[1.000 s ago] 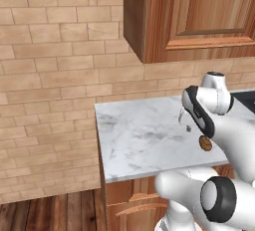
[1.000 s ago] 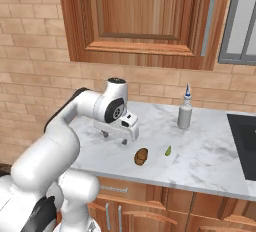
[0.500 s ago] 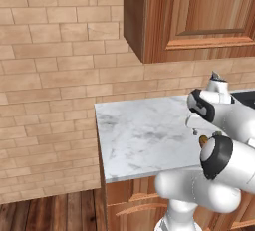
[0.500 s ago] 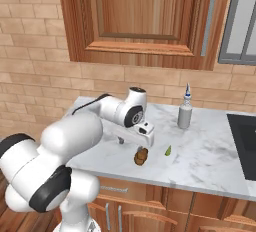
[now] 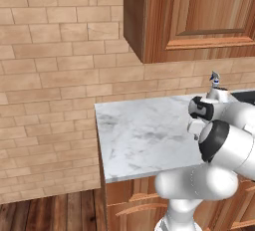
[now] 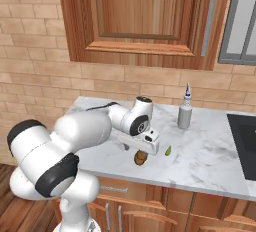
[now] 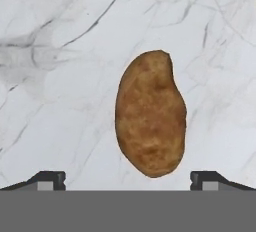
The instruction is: Place the lemon wedge and potato inside the fridge drawer. Close the drawer after placing the vegetables.
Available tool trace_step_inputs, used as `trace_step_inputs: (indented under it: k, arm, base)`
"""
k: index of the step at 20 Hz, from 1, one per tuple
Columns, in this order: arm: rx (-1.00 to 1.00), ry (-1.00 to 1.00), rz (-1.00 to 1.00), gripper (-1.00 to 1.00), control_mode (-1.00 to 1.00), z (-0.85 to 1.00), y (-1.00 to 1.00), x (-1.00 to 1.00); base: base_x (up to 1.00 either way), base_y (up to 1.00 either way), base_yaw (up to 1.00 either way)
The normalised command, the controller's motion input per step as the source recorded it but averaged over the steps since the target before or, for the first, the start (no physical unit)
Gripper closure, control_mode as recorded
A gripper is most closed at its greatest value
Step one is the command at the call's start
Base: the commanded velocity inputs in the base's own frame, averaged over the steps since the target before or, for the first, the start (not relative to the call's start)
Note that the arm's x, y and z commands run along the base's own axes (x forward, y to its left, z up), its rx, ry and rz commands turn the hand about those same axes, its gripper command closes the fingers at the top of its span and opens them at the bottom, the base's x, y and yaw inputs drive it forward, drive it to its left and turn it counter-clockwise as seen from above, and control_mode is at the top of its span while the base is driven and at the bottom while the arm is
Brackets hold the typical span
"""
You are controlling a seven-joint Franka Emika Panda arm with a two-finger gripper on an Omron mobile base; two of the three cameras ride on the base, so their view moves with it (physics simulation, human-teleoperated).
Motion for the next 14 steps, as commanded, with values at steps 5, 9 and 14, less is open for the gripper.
trace_step_inputs:
  k: [5,9,14]
  arm:
    - [0.00,-0.01,0.02,-1.00,-1.00,-0.25,-0.27,0.09]
    - [0.00,0.00,0.04,-1.00,-1.00,-0.20,-0.12,0.17]
    - [0.00,0.00,0.04,-1.00,-1.00,-0.23,-0.01,0.17]
  base:
    - [0.00,0.00,0.00]
    - [0.00,0.00,0.00]
    - [0.00,0.00,0.00]
